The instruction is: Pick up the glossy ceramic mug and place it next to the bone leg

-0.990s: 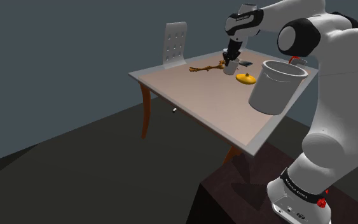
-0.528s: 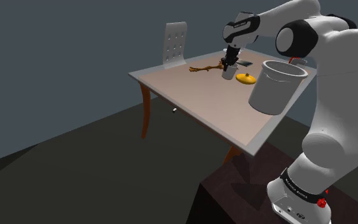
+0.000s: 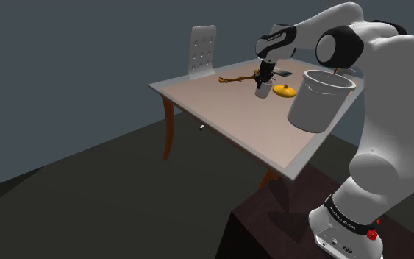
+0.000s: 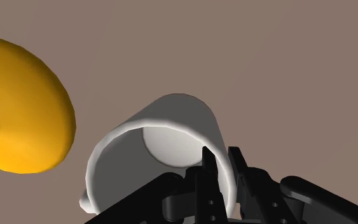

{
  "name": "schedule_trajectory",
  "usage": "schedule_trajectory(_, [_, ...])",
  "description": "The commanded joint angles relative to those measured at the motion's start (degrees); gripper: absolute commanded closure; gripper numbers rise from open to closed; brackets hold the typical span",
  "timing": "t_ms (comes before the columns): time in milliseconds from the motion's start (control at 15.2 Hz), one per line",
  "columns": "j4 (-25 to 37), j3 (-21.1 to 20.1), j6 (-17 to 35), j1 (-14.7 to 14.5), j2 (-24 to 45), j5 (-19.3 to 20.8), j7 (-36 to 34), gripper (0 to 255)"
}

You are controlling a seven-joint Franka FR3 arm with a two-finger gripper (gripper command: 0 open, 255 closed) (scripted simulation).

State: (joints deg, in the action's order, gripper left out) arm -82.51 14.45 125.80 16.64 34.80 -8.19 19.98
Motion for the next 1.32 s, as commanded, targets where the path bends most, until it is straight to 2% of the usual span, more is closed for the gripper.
schedule_trajectory(0, [-0.07, -0.02, 0.25, 0.00, 0.11, -0.03, 0.01, 255])
schedule_trajectory(330, [-0.07, -0.02, 0.24, 0.00, 0.12, -0.03, 0.01, 255])
schedule_trajectory(396, [-0.07, -0.02, 0.25, 0.00, 0.12, -0.03, 0.01, 0])
schedule_trajectory(726, [-0.07, -0.02, 0.25, 0.00, 0.12, -0.03, 0.01, 0])
schedule_trajectory(990, [0.86, 0.58, -4.60, -0.58, -3.86, 0.95, -0.53, 0])
schedule_trajectory(1254, [0.86, 0.57, -4.60, -0.58, -3.87, 0.96, -0.54, 0])
